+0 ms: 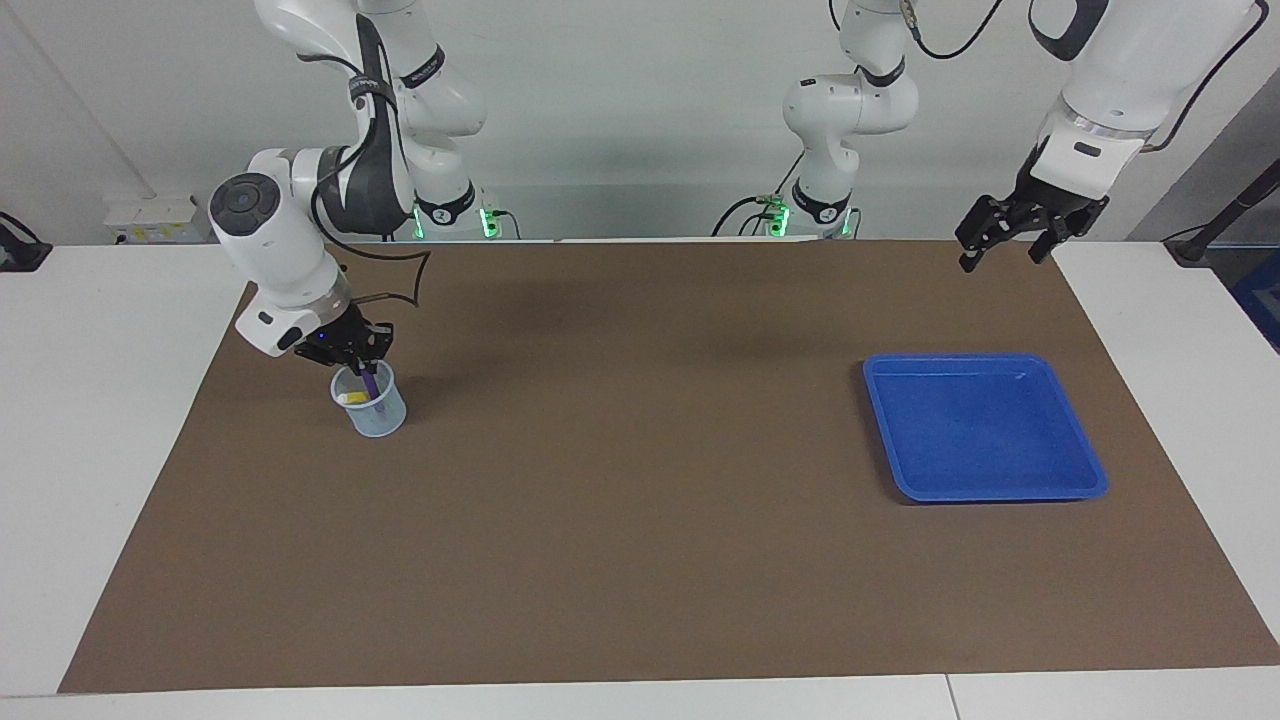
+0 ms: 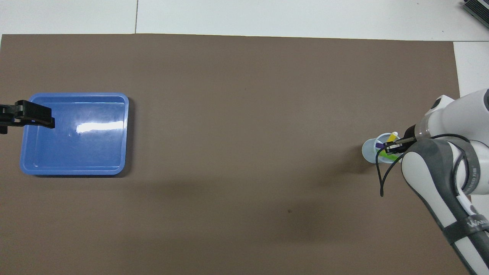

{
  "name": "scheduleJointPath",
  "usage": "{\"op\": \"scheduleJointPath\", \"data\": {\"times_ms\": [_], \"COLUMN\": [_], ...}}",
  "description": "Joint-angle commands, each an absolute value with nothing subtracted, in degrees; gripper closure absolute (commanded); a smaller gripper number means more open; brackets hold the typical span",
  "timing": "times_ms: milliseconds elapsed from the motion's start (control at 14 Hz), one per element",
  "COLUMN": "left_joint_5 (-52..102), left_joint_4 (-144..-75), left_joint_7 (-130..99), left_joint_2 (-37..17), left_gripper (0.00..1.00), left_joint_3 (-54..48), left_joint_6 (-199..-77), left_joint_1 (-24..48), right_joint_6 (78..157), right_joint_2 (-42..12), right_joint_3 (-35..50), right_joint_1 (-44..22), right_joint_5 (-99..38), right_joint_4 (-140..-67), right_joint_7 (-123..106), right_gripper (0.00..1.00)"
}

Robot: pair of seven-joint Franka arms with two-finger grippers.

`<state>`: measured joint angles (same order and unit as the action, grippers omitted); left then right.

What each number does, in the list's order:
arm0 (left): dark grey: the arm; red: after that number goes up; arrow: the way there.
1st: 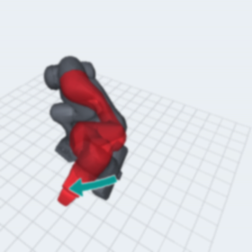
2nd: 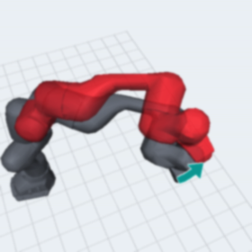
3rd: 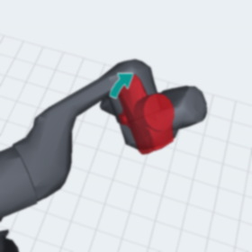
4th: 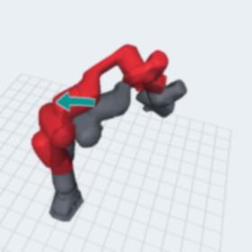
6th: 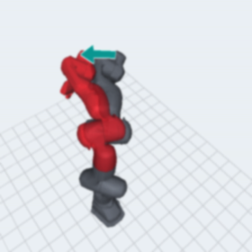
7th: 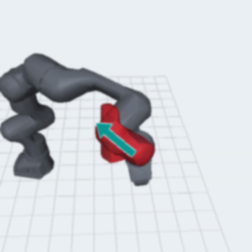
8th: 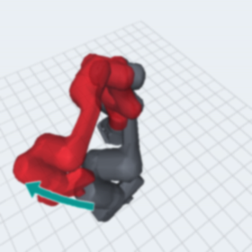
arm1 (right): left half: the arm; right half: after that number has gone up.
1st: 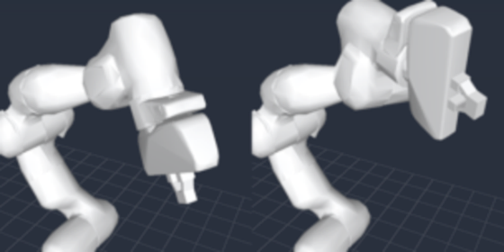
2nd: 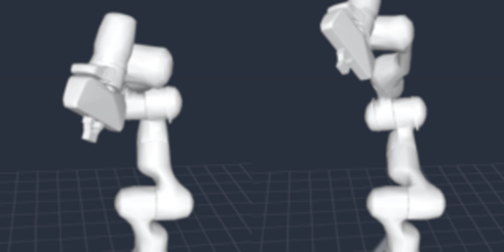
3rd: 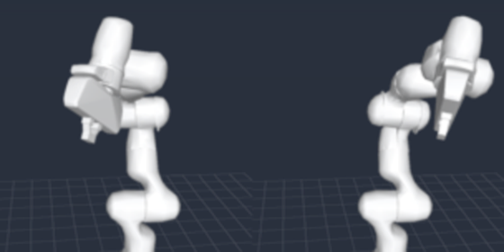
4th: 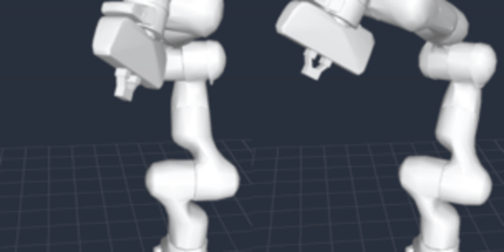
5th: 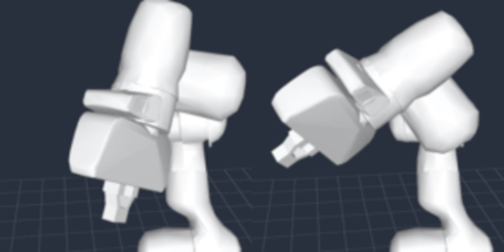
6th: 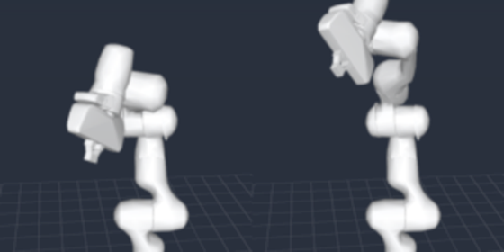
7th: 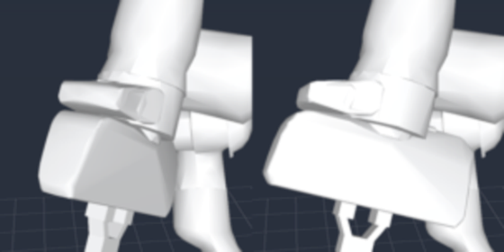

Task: Right arm passes pens to left for tray arrangement
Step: 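Carry the purple pen toward the left gripper while the left gripper approaches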

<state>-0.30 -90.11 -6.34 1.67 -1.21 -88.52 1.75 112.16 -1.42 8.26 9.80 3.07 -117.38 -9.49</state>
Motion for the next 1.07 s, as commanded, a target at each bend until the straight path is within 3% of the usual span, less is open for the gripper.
{"op": "scheduleJointPath", "data": {"times_ms": [0, 142, 570, 783, 997], "left_joint_5": [0.53, 0.53, 0.53, 1.31, 7.90], "left_joint_4": [-91.14, -91.14, -92.20, -93.77, -99.91], "left_joint_7": [-5.80, -5.89, -10.46, -11.68, -13.53], "left_joint_2": [2.64, 2.64, 2.90, 3.51, 5.97], "left_gripper": [0.00, 0.00, 0.00, 0.00, 0.00], "left_joint_3": [-1.49, -1.49, -1.49, -1.58, -1.76], "left_joint_6": [-89.47, -89.47, -89.47, -90.61, -97.01], "left_joint_1": [0.88, 0.88, 1.14, 1.50, 1.84], "right_joint_6": [107.85, 105.75, 91.94, 93.24, 96.76], "right_joint_2": [-0.27, 1.05, 0.44, 0.26, -0.09], "right_joint_3": [8.88, 9.31, 9.93, 9.84, 10.02], "right_joint_1": [9.67, 9.32, 3.09, 2.29, 1.94], "right_joint_5": [4.66, 6.14, 6.77, -3.91, -13.69], "right_joint_4": [-114.35, -112.69, -98.27, -96.94, -97.03], "right_joint_7": [-11.85, -15.01, -19.51, -15.93, -7.85], "right_gripper": [1.00, 1.00, 1.00, 1.00, 1.00]}}
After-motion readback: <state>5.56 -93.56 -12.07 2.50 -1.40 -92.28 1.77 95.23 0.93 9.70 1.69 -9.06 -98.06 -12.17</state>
